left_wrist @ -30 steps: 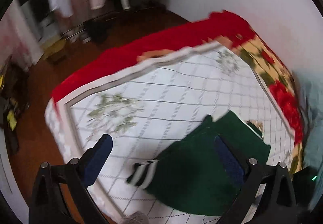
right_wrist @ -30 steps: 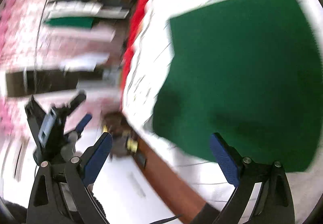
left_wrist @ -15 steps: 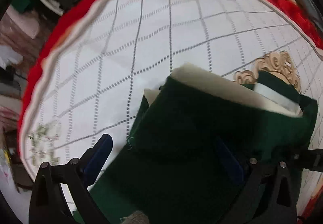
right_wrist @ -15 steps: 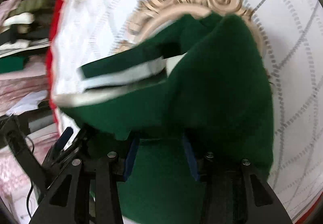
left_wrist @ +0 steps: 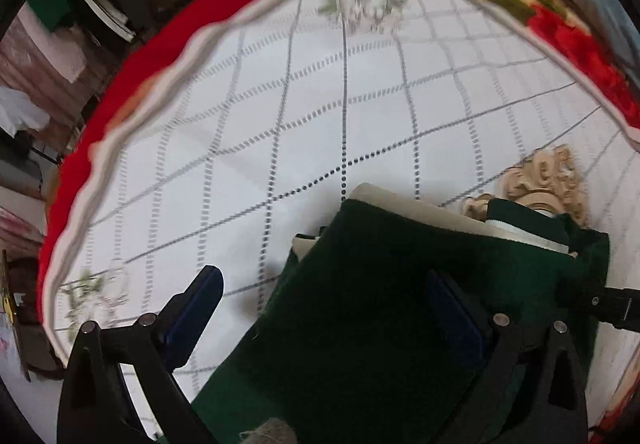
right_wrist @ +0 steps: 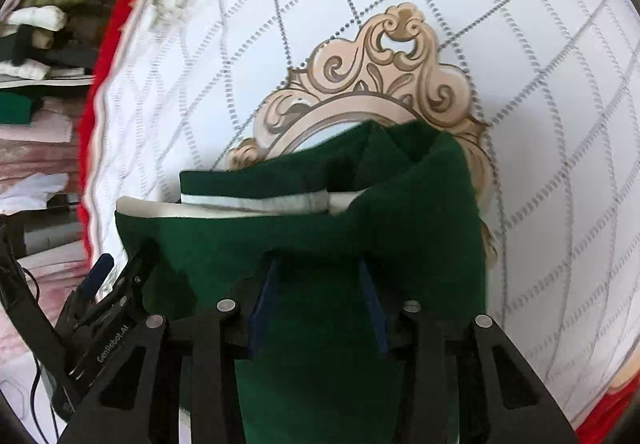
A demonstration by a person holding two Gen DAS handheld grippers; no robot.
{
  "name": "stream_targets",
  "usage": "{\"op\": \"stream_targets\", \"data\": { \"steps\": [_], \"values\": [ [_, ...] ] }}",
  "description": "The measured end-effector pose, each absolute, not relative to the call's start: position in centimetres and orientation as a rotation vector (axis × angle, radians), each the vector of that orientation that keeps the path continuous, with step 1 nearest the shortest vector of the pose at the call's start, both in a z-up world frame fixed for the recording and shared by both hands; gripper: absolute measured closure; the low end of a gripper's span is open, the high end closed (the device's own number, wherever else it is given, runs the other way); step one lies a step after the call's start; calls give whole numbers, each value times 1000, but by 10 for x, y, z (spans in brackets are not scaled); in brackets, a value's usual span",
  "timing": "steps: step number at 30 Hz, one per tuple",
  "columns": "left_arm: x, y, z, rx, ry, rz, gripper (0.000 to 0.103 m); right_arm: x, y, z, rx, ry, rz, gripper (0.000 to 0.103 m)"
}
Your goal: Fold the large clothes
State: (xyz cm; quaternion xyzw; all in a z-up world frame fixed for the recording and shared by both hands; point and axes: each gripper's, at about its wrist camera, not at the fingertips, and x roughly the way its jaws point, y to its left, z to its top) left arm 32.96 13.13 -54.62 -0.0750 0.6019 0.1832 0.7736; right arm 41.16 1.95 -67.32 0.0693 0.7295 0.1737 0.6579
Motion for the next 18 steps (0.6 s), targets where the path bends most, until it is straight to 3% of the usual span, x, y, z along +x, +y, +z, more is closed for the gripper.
{"op": "stream_targets", "data": {
  "steps": [9, 13, 14, 17, 18],
  "values": [
    [365, 144, -577, -227, 1314, 354, 0, 440, 61, -691, -25, 1663, 343, 59],
    [354, 148, -542, -229, 1268, 333, 0, 438, 41, -668, 64, 1620, 450, 58],
    [343, 152, -527, -239, 1240, 339, 0, 433, 29, -656, 108, 1576, 501, 54],
    [296, 160, -493, -303, 1179, 355, 0, 409, -16, -628, 211, 1455, 575, 23],
    [273, 163, -483, -331, 1169, 361, 0, 400, -30, -624, 239, 1440, 580, 20]
  ]
}}
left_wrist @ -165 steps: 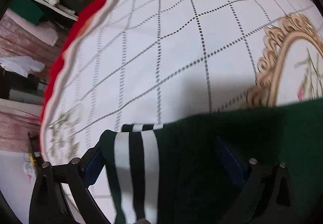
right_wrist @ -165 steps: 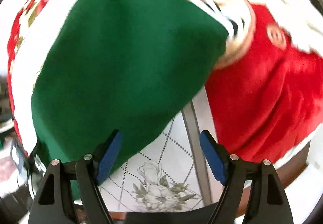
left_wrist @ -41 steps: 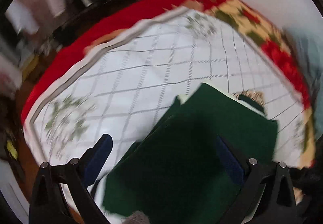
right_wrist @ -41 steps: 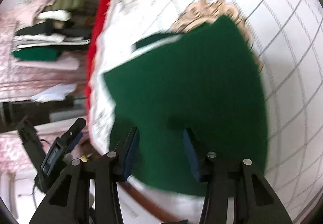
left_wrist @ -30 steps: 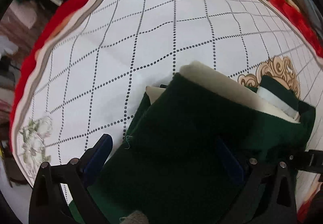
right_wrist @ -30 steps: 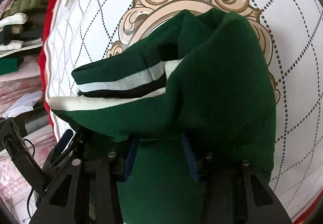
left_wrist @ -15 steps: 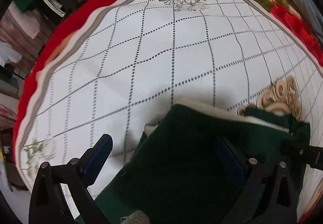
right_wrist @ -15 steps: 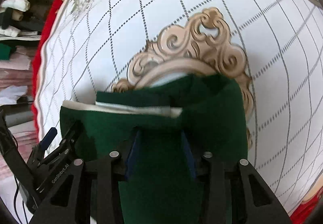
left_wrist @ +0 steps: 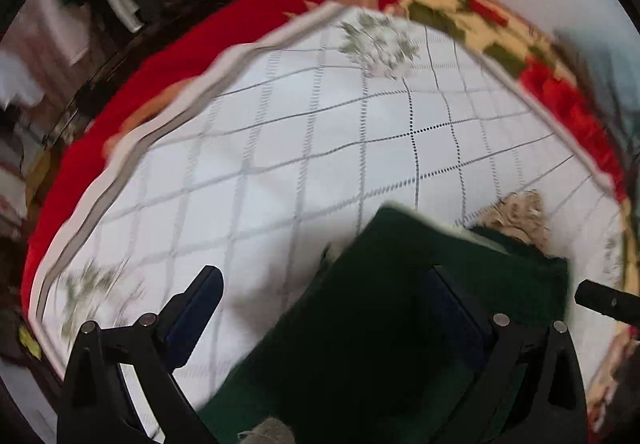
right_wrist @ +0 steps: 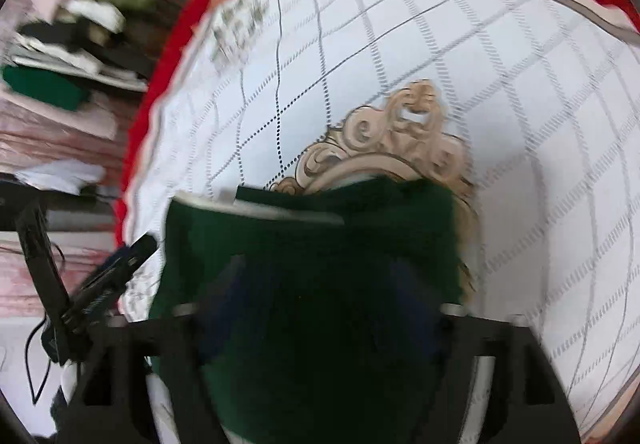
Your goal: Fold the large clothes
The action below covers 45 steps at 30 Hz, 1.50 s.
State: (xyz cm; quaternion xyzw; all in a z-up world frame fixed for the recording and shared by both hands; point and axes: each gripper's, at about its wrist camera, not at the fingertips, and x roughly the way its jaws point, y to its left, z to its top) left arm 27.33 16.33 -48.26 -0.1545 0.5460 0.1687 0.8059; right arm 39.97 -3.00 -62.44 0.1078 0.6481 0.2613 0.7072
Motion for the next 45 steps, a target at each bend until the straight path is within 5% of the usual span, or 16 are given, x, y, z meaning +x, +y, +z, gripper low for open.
{"op": "stream_targets", "data": {
  "steps": [5, 11, 16, 18, 25, 28, 30, 33, 35, 40, 45],
  "values": [
    [189, 161, -471, -437, 1221, 403, 0, 339, -96, -640, 353, 1557, 598, 20],
    [143, 139, -519, -512, 1335, 461, 0, 279, -150, -678, 487, 1662, 560, 20],
    [143, 140, -560, -556, 1340, 489, 0, 289, -141, -736, 610, 1652, 616, 20],
    [147, 141, -562, -563, 1334, 495, 0, 298, -131, -756, 731, 1634, 709, 12],
    [146, 141, -564, -568, 1317, 472, 0, 316, -74, -764, 776, 1622, 867, 5],
    [144, 142, -566, -569, 1309, 486, 0, 315, -48, -771, 779, 1647, 855, 16],
    [142, 144, -564, -575, 1298, 508, 0, 317, -39, -775, 824, 1648, 847, 35],
    [129, 151, -552, -675, 1282, 529, 0, 315, -44, -761, 913, 1630, 835, 50],
    [112, 151, -539, -747, 1246, 535, 0, 307, -54, -747, 1001, 1605, 834, 53],
    [67, 148, -533, -934, 1163, 515, 0, 287, -91, -742, 1016, 1613, 755, 53],
    [86, 156, -572, -1104, 1054, 471, 1, 277, -111, -779, 1010, 1716, 743, 33]
  ]
}}
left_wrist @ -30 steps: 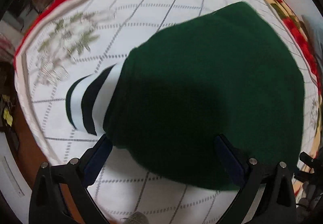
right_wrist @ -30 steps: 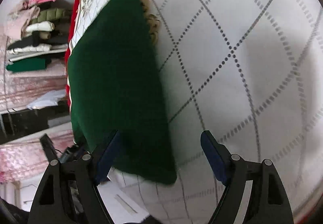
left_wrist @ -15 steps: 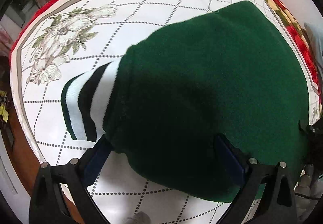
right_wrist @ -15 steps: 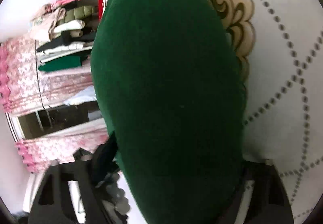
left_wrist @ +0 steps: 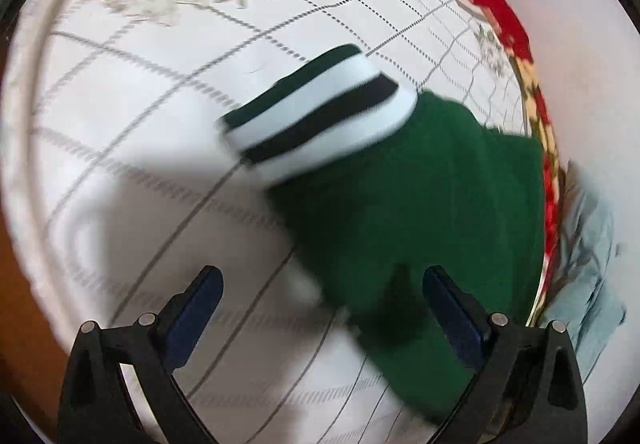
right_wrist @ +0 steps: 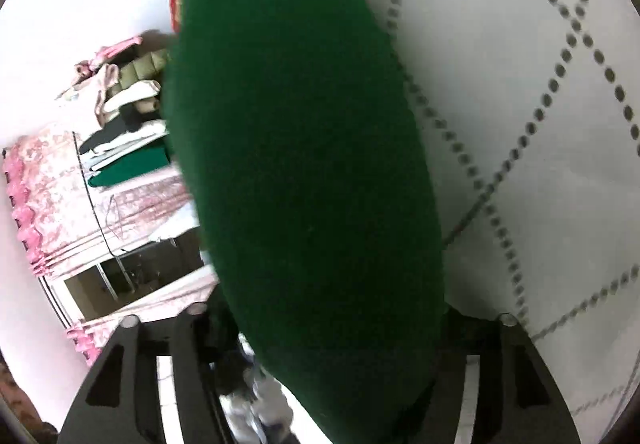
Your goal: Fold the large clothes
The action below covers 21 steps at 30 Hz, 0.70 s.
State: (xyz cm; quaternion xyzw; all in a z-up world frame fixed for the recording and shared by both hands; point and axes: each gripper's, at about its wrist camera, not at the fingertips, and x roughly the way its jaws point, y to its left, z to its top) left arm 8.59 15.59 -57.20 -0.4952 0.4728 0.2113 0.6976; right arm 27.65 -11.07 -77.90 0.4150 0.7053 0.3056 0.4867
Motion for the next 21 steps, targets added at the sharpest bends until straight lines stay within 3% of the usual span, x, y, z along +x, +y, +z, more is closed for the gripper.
{"op": "stream_targets", "data": {
  "steps": [6, 12, 13, 14, 17, 21],
  "values": [
    [126, 170, -572, -1045, 983, 489, 4, 282, -97, -782, 940, 1640, 781, 24],
    [129, 173, -570, -997, 948, 485, 52, 284, -83, -773, 906, 1533, 722, 21],
    [133, 171, -569, -979, 947, 482, 64, 283, -83, -772, 902, 1521, 707, 24],
    [137, 168, -568, -963, 942, 480, 75, 285, -81, -770, 891, 1507, 702, 35],
    [147, 167, -557, -908, 924, 469, 90, 290, -82, -758, 865, 1446, 706, 49],
    [157, 173, -535, -860, 888, 438, 92, 301, -79, -731, 851, 1387, 711, 55]
  ]
}}
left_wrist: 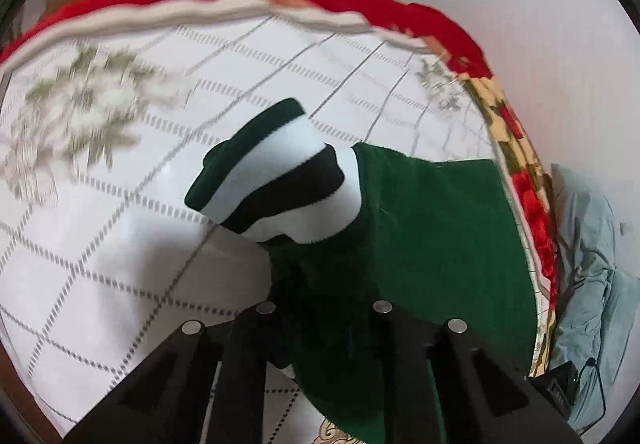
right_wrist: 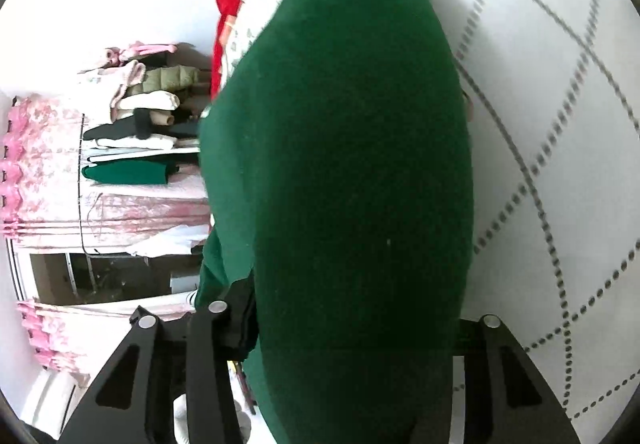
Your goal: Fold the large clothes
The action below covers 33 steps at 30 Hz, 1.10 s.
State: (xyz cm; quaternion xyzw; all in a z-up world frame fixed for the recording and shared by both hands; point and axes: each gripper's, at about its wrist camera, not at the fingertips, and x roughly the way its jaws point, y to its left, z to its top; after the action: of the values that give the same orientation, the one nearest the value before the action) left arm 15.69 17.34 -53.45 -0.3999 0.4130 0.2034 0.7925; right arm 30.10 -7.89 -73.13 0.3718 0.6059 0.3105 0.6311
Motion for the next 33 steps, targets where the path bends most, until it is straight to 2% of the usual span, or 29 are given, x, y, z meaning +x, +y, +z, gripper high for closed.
{"op": "stream_targets", "data": {
  "steps": [10, 15, 19, 24, 31, 33],
  "values": [
    [205, 203, -470, -800, 824, 324, 93, 347, -34, -611, 790, 1223, 750, 58],
    [262, 217, -444, -742, 797, 225, 93, 396, -12, -556, 743, 1145, 761, 58],
    [313, 215, -436, -730, 756, 175, 94, 455, -17, -537, 740, 1084, 755, 59],
    [410, 188, -459, -703, 757, 104, 94, 549, -50, -560, 801, 1085, 715, 59],
    [542, 117, -518, -633, 839, 13, 93, 661, -137, -641, 883, 1124, 619, 58],
    [568, 95, -534, -577, 878, -16, 92, 685, -161, -664, 905, 1158, 588, 54]
  ]
}}
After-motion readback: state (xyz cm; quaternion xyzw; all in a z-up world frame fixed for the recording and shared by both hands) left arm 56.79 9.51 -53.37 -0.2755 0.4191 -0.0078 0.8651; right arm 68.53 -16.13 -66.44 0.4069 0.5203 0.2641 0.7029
